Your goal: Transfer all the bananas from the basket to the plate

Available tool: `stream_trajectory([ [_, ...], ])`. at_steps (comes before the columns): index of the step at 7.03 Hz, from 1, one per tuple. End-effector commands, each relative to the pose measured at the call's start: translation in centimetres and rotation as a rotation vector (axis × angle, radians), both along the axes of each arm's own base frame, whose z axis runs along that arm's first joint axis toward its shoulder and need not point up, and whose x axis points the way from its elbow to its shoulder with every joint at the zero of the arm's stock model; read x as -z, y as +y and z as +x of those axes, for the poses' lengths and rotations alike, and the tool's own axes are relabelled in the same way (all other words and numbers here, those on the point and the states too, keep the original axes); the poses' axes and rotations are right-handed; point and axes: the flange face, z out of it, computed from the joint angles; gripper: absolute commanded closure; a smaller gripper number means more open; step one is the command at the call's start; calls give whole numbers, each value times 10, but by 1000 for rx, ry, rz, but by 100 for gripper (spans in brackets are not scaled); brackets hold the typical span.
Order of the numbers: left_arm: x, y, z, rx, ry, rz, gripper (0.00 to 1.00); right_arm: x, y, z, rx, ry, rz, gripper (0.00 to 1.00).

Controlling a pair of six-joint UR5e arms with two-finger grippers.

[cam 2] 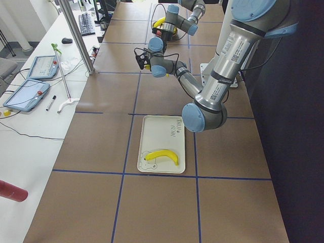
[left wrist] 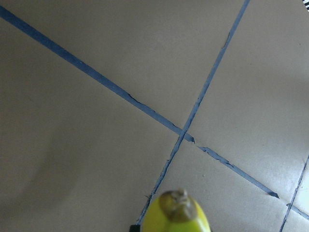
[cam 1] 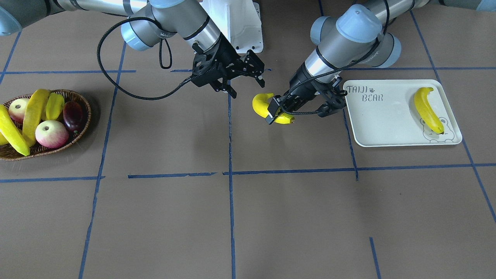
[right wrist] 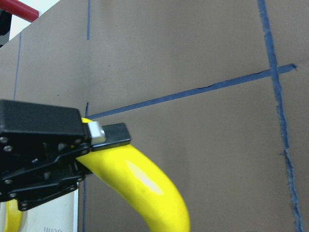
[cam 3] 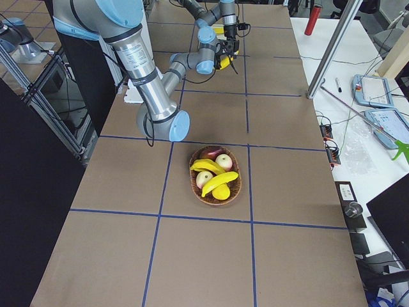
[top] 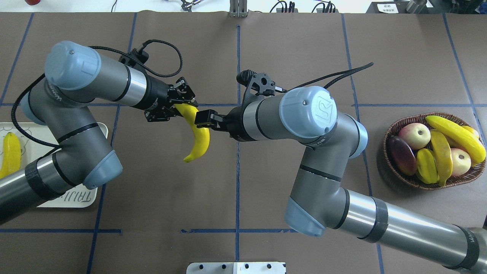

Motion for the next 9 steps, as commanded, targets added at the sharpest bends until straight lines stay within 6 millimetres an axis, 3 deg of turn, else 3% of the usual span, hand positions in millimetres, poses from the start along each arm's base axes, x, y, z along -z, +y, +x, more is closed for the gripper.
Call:
stream_trajectory([
  [1, -47, -13, -50, -9, -50, 5, 100, -9, -22, 26, 20, 58, -49, 0],
  [2, -60, -28, -94, -29, -46, 7, 100, -11, -31, 35, 24, 69, -66, 0],
  [3, -87, -31, -130, -50, -66, 28, 100, -17, -39, 40, 34, 116, -93, 0],
  [5, -167, -17, -180, -118, -160, 106, 100, -34, -61, 54, 76, 262, -72, 0],
  [8, -264, 29, -216, -207, -272, 127, 100, -54, -83, 77, 116, 367, -83, 0],
  [9, -288, 43, -224, -233, -300, 131, 100, -59, -89, 86, 133, 414, -72, 0],
])
